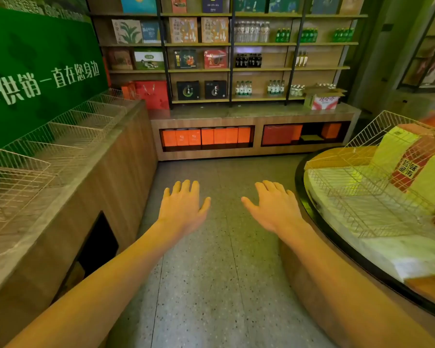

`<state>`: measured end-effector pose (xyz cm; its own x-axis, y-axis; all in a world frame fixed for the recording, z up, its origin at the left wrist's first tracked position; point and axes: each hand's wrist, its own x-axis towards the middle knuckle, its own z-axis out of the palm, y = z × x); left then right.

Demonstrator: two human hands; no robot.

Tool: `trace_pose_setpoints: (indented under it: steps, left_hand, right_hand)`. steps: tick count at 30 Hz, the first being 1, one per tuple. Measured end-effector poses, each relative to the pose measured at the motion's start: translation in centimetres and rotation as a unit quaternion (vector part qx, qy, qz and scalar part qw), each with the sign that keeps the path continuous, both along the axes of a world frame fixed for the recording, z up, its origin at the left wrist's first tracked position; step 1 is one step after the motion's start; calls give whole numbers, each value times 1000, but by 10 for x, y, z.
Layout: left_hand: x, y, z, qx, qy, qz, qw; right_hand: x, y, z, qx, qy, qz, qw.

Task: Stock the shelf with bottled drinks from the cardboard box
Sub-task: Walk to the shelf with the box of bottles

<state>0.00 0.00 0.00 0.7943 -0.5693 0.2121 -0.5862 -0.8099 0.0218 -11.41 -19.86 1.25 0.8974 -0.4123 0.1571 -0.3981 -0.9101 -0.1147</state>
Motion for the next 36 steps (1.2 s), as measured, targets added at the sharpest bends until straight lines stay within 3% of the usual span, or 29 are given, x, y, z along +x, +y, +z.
trace_pose_setpoints:
  steps: [10,36]
  left_hand:
    - [117,-81,-18,9,-6,-39,999]
    - [568,-490,-27,-10,11,-95,995]
  right_hand:
    - [103,-68,-15,0,2,-25,1000]
    - [535,-462,-29,24,21,-91,995]
